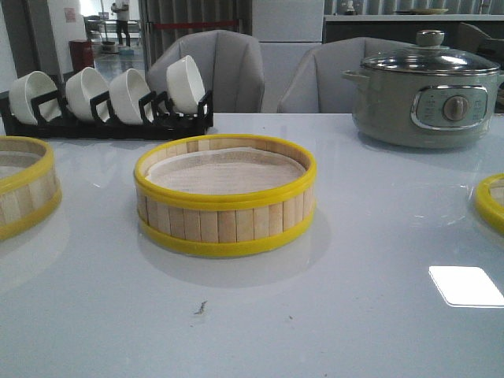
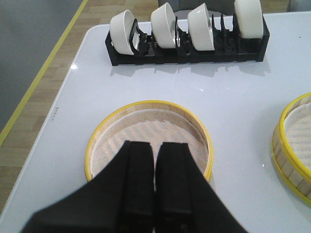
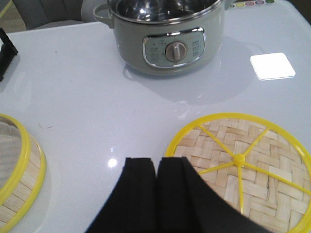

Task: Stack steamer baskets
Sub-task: 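Lower the left gripper onto the rim of the nearby steamer basket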

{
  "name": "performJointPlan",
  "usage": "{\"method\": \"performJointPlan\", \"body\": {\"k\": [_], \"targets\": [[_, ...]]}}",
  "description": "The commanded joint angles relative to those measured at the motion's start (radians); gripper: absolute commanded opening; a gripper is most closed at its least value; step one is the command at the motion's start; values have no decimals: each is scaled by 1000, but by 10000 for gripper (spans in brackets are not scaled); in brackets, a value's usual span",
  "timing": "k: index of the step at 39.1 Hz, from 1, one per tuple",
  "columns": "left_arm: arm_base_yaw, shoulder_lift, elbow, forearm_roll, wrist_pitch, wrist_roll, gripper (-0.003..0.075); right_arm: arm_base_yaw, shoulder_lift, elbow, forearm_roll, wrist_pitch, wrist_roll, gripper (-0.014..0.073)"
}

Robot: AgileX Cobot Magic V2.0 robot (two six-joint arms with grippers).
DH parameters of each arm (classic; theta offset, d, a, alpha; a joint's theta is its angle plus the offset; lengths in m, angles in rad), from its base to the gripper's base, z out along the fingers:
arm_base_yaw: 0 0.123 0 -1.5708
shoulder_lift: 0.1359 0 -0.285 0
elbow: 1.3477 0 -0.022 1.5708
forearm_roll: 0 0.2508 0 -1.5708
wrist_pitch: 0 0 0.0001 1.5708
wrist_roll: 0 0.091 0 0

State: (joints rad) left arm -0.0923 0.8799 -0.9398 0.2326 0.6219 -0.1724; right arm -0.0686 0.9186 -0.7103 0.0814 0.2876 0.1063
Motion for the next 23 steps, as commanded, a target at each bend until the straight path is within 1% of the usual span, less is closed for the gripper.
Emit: {"method": "performJointPlan", "body": {"k": [1, 13, 19, 21, 22, 23], "targets": [[-7, -5, -36, 4, -67, -2, 85, -1, -2, -42, -15, -71, -14, 40], [-7, -5, -36, 4, -69, -2, 85, -1, -2, -42, -7, -109, -9, 40], [-7, -5, -36, 6, -77, -2, 85, -1, -2, -42, 11, -91, 1, 41], [-7, -5, -36, -15, -77, -2, 85, -1, -2, -42, 9, -86, 1, 57], [-8, -5, -36, -22, -77, -2, 85, -1, -2, -42, 9, -79, 1, 76], [-10, -5, -36, -27, -72, -2, 85, -1, -2, -42, 9, -72, 1, 112]]}}
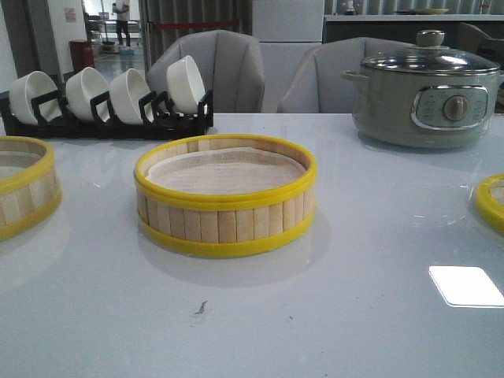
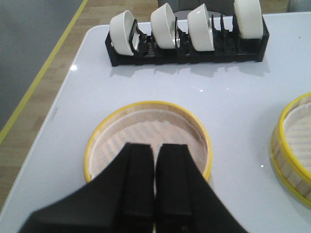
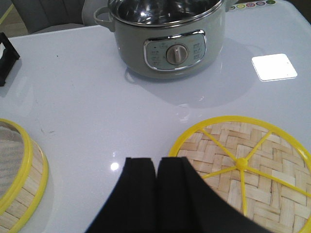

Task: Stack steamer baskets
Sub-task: 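Lower the left gripper onto the rim of the nearby steamer basket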

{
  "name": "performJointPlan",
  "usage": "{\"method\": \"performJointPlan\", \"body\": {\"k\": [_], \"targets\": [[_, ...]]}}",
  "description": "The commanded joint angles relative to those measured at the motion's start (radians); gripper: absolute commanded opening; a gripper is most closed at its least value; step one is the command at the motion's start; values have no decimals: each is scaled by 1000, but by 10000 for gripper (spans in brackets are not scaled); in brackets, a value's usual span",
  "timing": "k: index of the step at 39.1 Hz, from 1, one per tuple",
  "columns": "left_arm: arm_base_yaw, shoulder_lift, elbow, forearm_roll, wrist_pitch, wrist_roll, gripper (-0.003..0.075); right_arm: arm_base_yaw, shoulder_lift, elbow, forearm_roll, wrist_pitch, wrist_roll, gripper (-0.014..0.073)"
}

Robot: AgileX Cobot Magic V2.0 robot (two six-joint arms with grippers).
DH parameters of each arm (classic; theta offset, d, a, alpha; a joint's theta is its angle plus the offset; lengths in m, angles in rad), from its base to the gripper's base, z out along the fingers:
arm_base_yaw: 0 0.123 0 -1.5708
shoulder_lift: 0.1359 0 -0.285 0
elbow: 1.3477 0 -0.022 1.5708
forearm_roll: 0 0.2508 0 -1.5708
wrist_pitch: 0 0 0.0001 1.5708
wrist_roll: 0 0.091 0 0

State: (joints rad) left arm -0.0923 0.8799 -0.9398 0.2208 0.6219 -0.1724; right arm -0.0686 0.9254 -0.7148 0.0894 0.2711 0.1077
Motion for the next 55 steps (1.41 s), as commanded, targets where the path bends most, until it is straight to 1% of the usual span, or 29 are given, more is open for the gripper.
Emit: {"method": "performJointPlan", "body": {"k": [1, 2, 5, 7, 8, 10, 11, 14, 15, 21, 23, 25, 32, 35, 40, 43, 48, 55], "targets": [[-13, -5, -36, -15, -68, -2, 85, -1, -7, -37, 1, -45, 0, 160], [-17, -5, -36, -15, -68, -2, 85, -1, -6, -37, 1, -37, 0, 203], [-16, -5, -36, -19, -67, -2, 85, -1, -2, -37, -1, -10, 0, 377], [-16, -5, -36, -19, -67, -2, 85, -1, -1, -37, -5, -3, 0, 442], [-16, -5, -36, -19, -67, -2, 86, -1, -1, -37, -9, -2, 0, 456], [-16, -5, -36, -13, -67, 0, 94, -1, -1, -37, -9, -2, 0, 456], [-16, -2, -36, -5, -69, 0, 111, -1, -1, -37, -9, -1, 0, 456], [-16, 13, -36, 19, -69, 7, 189, -1, -1, -37, -9, -1, 0, 456], [-16, 20, -36, 18, -69, 7, 228, -1, -1, -37, -8, -1, 0, 456], [-16, 89, -36, 14, -85, 7, 393, -1, -1, -37, -8, 6, 0, 456], [-16, 125, -36, -2, -90, 7, 435, -1, -1, -37, -8, 10, 0, 456], [-16, 160, -36, -24, -97, 7, 455, -1, -1, -37, -7, 13, 0, 456], [-16, 293, -36, -136, -149, 7, 459, -1, -1, -37, -7, 16, 0, 456], [-16, 361, -47, -138, -169, 14, 454, -1, -1, -37, -3, 30, 1, 456], [-17, 476, -114, -147, -134, 54, 454, -1, -1, -31, 1, 33, 1, 456], [-17, 542, -154, -157, -116, 54, 454, -1, -1, -29, 2, 32, 1, 456], [-18, 640, -227, -191, -114, 54, 454, -1, -1, -29, 2, 27, 1, 456], [-39, 744, -314, -191, -112, 60, 454, -1, -1, -29, 2, 25, 1, 456]]}}
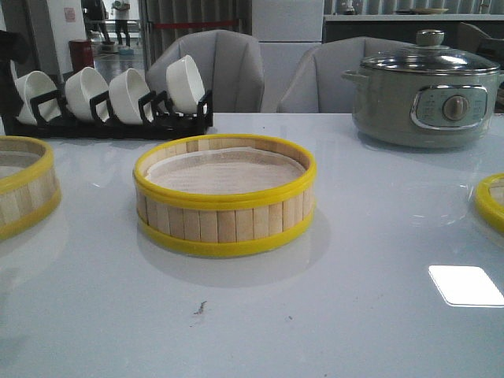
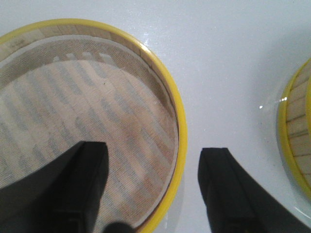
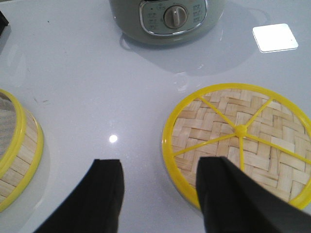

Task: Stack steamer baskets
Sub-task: 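Lower the left gripper onto the rim of the nearby steamer basket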

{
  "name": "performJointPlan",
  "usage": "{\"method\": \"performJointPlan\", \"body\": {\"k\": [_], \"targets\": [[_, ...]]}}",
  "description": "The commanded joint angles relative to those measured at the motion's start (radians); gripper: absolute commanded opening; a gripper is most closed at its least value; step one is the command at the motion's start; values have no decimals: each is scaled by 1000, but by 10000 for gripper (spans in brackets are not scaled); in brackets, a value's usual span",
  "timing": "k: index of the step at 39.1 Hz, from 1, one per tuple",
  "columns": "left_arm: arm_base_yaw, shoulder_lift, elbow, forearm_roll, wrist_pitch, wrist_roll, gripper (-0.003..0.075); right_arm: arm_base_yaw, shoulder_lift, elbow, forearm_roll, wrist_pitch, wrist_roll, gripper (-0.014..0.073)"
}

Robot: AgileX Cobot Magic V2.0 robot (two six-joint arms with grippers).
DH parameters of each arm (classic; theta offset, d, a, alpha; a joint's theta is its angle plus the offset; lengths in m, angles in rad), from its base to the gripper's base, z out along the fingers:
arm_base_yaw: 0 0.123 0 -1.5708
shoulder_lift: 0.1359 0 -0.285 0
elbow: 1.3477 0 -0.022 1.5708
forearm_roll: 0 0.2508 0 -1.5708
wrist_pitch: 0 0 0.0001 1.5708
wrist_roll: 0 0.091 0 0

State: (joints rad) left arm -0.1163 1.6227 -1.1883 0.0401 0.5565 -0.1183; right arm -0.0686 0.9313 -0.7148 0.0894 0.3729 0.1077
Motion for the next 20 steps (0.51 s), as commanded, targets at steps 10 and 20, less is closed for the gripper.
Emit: {"method": "performJointPlan", "body": {"k": [10, 20], "targets": [[-38, 115, -131, -10, -32, 6, 454, -1, -7, -29, 2, -79, 1, 456], [-39, 188, -138, -10, -34, 6, 454, -1, -7, -29, 2, -80, 1, 456]]}}
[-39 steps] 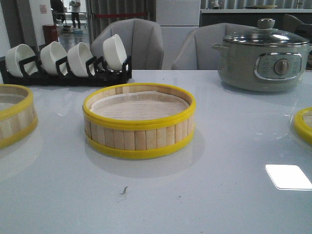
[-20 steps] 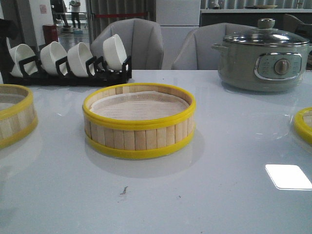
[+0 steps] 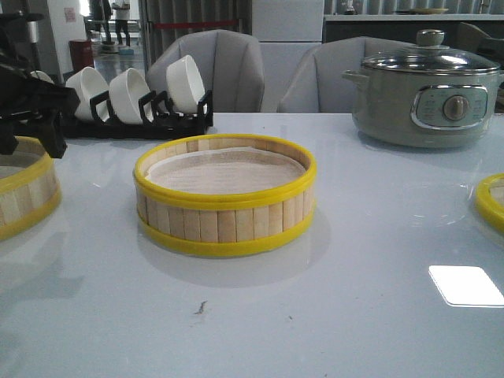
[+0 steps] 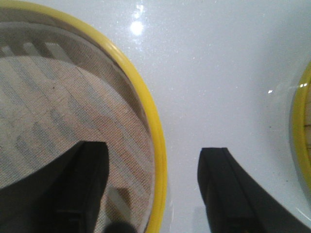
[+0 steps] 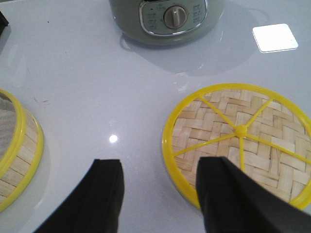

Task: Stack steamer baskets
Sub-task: 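Lower the left gripper onto the rim of the nearby steamer basket, then grip the basket rim with the left gripper and lift it, then carry the basket over the middle basket and lower it on top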

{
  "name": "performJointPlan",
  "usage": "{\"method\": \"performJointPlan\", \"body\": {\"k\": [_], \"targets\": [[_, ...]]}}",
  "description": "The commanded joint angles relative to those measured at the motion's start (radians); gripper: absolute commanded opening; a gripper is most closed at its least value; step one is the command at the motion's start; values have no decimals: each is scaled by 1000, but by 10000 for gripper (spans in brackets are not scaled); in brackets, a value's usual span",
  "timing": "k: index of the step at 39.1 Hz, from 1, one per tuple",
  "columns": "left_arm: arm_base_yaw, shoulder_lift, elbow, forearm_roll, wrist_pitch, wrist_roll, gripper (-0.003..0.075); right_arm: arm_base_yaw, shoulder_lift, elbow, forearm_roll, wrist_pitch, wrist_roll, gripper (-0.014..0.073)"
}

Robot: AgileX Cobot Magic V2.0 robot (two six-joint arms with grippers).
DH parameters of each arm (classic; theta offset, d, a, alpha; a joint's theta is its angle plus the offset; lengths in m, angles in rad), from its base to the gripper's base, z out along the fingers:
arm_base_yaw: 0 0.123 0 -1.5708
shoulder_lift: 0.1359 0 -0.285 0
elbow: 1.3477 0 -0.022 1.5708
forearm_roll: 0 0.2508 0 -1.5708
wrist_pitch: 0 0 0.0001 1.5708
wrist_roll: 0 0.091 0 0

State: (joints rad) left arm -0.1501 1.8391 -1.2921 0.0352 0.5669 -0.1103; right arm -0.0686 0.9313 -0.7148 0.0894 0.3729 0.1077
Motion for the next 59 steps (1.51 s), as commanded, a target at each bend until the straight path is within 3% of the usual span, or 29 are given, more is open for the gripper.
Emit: {"method": "performJointPlan", "body": {"k": [1, 17, 21, 26, 27, 33, 42, 59], "targets": [[-5, -20, -35, -5, -45, -1, 454, -1, -7, -29, 2, -80, 1, 456], [-5, 22, -35, -5, -45, -1, 431, -1, -7, -29, 2, -80, 1, 456], [-5, 22, -35, -5, -45, -1, 326, -1, -7, -29, 2, -80, 1, 456], [-5, 22, -35, -5, -45, -1, 90, -1, -7, -29, 3, -80, 1, 456], [-5, 22, -35, -5, -45, -1, 78, -1, -7, -29, 3, -80, 1, 456], [-5, 18, -55, -5, -21, -1, 86, -1, -7, -29, 3, -80, 1, 456], [-78, -3, -215, -5, 132, -1, 86, -1, -7, -29, 3, -80, 1, 456], [-452, -5, -444, -5, 199, 17, 85, -1, -7, -29, 3, -80, 1, 456]]}}
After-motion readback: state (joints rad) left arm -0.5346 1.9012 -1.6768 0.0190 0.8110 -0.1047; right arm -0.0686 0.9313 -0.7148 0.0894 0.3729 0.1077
